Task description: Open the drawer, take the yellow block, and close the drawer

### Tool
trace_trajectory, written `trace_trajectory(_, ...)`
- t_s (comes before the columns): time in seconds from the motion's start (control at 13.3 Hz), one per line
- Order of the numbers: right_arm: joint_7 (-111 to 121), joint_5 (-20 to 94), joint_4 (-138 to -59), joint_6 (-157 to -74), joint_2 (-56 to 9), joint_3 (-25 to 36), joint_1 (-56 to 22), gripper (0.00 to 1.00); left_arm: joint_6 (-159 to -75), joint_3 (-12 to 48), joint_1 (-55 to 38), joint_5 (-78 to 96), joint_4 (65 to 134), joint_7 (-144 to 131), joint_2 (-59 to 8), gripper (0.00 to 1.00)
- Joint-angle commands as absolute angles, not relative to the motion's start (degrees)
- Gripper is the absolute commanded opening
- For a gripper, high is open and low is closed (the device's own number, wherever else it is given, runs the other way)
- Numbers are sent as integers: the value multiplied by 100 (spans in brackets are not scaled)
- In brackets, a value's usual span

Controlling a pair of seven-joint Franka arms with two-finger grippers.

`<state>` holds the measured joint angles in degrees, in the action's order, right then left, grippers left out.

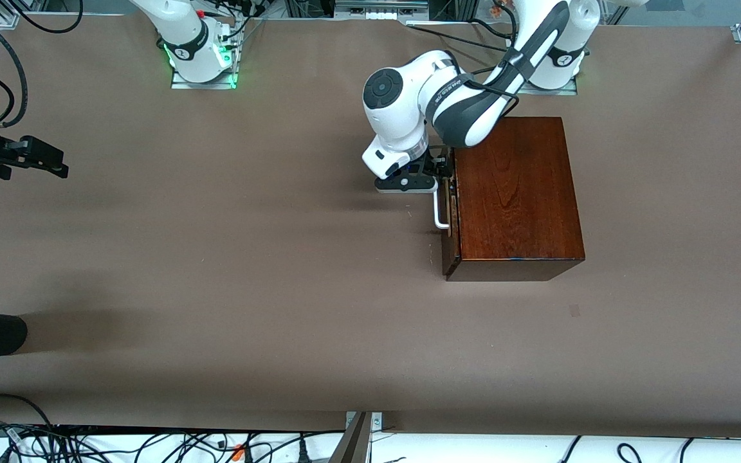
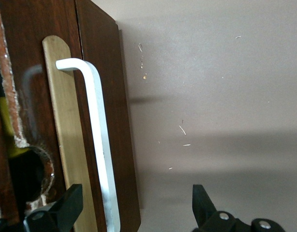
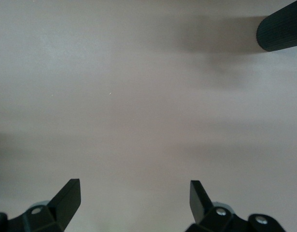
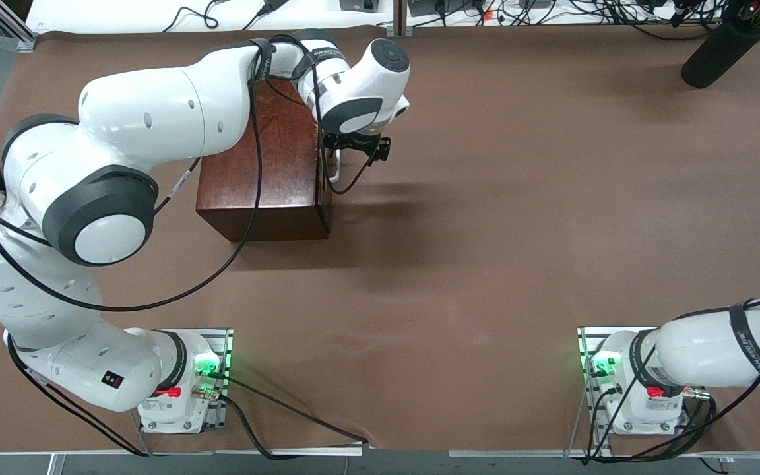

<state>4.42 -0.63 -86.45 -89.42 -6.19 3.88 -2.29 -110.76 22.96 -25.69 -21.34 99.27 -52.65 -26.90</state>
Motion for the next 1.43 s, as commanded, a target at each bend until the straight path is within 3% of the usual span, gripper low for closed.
trace_trajectory(0.0, 413, -97, -8648, -8947, -580, 325, -167, 100, -11258, 2259, -2602, -2294, 9993, -5370, -2733, 100)
trace_trajectory(1.36, 413, -97, -8648, -8939, -580, 316, -176, 100, -11856, 2285, -2654, -2628, 10011, -6047, -3085, 100)
